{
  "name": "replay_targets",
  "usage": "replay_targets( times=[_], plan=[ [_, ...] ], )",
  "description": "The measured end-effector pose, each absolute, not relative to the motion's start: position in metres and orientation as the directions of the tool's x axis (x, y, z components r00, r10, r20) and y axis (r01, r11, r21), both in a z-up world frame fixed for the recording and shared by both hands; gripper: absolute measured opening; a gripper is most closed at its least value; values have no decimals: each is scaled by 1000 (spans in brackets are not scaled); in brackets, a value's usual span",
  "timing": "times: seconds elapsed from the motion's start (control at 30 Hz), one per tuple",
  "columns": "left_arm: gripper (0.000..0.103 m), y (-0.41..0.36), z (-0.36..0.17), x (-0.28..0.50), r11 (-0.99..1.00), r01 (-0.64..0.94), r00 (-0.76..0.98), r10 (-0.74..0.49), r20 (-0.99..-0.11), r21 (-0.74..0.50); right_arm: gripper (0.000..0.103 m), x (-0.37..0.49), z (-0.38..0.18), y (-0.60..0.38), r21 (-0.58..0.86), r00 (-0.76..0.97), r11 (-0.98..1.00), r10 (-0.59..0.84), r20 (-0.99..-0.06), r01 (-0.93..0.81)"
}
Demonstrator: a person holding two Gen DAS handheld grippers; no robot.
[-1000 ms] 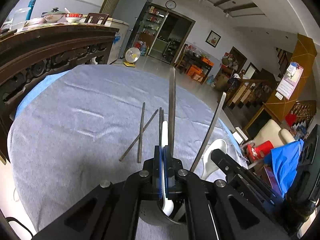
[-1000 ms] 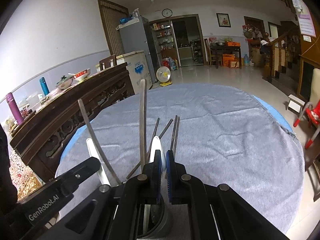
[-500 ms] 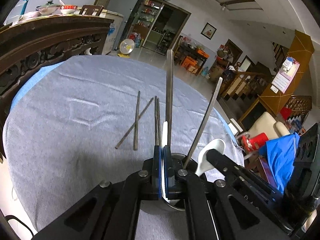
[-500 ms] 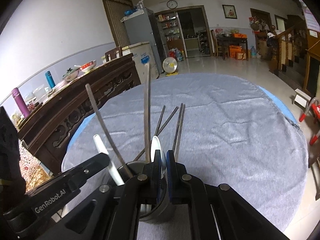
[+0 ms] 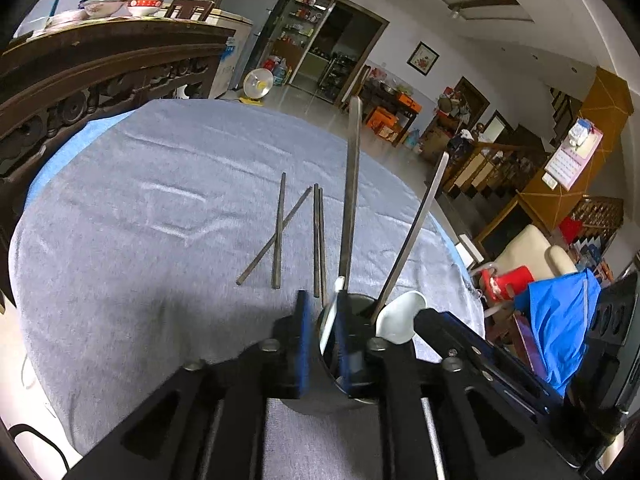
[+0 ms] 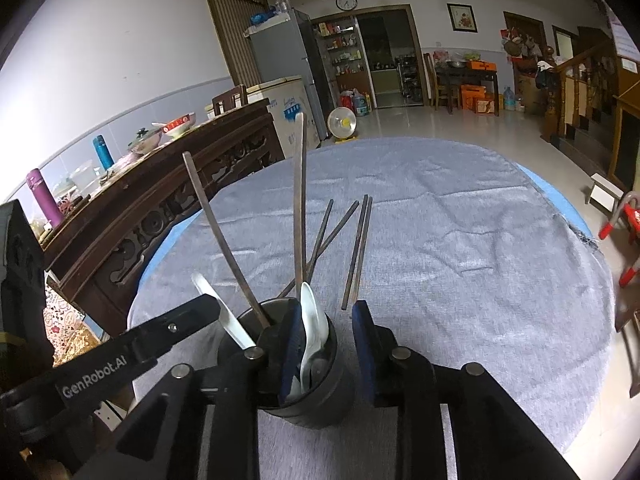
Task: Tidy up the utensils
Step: 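Push the white spoons down into the black holder with both tools, then open, then withdraw both open tools from the holder and move over the dark chopsticks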
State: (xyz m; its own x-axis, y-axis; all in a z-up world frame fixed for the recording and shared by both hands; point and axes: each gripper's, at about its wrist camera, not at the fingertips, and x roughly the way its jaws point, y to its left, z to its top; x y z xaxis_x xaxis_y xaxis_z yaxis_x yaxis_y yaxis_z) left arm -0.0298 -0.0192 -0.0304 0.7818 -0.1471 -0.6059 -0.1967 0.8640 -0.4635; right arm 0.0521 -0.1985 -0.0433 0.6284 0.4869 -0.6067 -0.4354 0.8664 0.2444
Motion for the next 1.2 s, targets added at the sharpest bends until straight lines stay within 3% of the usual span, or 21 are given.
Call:
replay_targets(
  times=[0.13, 0.2, 0.37, 0.47, 0.63, 0.83, 0.97, 1.2],
  plan=[
    [41, -8, -20, -38, 848, -217, 804, -126, -581, -484, 41, 48, -37, -206, 252, 644, 870, 485, -591, -424],
    [46, -1, -15, -43, 837, -227, 816, -115, -567, -497, 57, 45, -33, -211, 260, 654, 870, 487, -579, -418],
    [69, 26, 0, -52, 798, -285, 844, -54, -533, -531, 67, 46, -14, -232, 320, 694, 866, 499, -519, -384],
    [76, 47, 1, -56, 768, -341, 849, 3, -529, -543, 77, 51, -7, -250, 341, 740, 881, 464, -487, -328],
    [81, 81, -16, -55, 705, -465, 803, 81, -590, -535, 86, 67, -14, -275, 344, 774, 914, 374, -511, -215],
    [81, 98, -59, -33, 694, -603, 641, 129, -757, -393, 86, 98, -58, -279, 286, 693, 947, 304, -654, -146],
    [81, 96, -92, -12, 739, -606, 526, 92, -846, -296, 86, 111, -89, -281, 278, 619, 953, 292, -729, -122],
    [81, 82, -117, 9, 812, -552, 444, 93, -891, -190, 86, 127, -112, -278, 257, 546, 957, 289, -786, -136]
  ],
)
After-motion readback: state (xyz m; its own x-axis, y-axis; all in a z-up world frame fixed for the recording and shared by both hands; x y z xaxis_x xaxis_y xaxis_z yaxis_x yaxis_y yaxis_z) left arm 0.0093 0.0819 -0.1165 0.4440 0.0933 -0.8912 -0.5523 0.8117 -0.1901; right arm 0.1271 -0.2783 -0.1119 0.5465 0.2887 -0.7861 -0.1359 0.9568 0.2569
